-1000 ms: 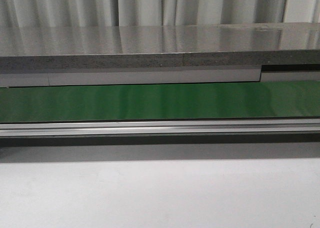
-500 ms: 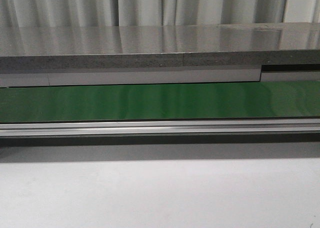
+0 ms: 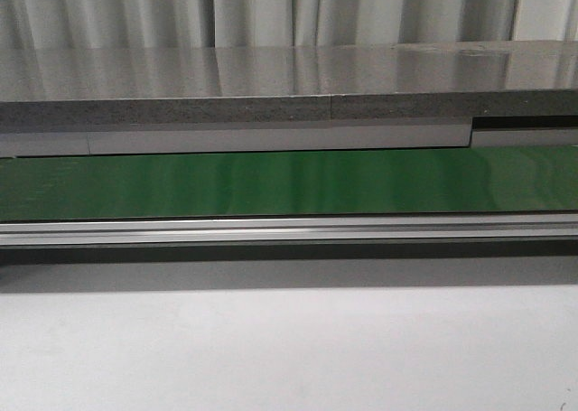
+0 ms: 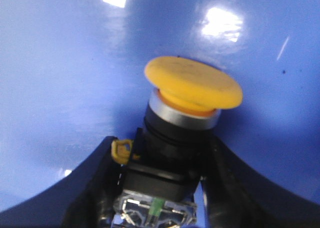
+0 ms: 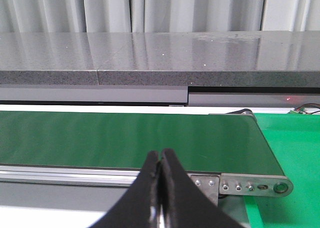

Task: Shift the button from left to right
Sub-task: 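Lift the button and place it on the green conveyor belt, release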

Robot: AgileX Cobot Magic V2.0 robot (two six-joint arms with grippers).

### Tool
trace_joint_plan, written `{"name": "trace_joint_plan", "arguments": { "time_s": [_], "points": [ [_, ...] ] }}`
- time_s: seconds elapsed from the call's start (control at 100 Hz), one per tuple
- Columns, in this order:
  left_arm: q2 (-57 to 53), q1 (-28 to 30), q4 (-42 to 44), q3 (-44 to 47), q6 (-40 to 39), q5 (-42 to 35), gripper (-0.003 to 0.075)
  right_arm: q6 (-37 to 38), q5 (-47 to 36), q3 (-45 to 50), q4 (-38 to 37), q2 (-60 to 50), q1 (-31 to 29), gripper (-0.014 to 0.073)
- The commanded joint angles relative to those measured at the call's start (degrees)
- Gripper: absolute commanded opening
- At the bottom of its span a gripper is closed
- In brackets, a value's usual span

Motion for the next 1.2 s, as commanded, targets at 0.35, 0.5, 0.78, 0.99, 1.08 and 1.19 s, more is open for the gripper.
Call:
{"name": "trace_joint_plan", "arguments": {
  "time_s": [0.35,0.5,0.78,0.99,1.08,1.19],
  "points": [
    [-14.32,-1.31,-7.62,-8.47,2.17,4.76,-0.0010,-0.34,-4.80,-0.82,-0.67,-1.17,0.07,-0.0066],
    [-16.03,-4.07,-10.09,-8.47,3.77,6.74,-0.0010,-0.34,-4.80,-0.82,-0.67,-1.17,0.07,-0.0066],
    [-16.03,-10.36,-10.24,-8.22,4.90,7.04,-0.0007,-0.34,-4.80,-0.82,-0.67,-1.17,0.07,-0.0066],
    [-16.03,-12.65,-10.24,-8.22,4.98,7.04,0.0137,-0.34,-4.80,-0.82,-0.67,-1.17,0.07,-0.0066],
    [-16.03,-12.65,-10.28,-8.10,4.98,7.04,0.0247,-0.34,-4.80,-0.82,-0.67,-1.17,0.07,-0.0066],
    [-16.03,-12.65,-10.28,-8.10,4.98,7.04,0.0365,-0.34,-4.80,-0.82,-0.67,-1.17,0.07,-0.0066]
  ]
}}
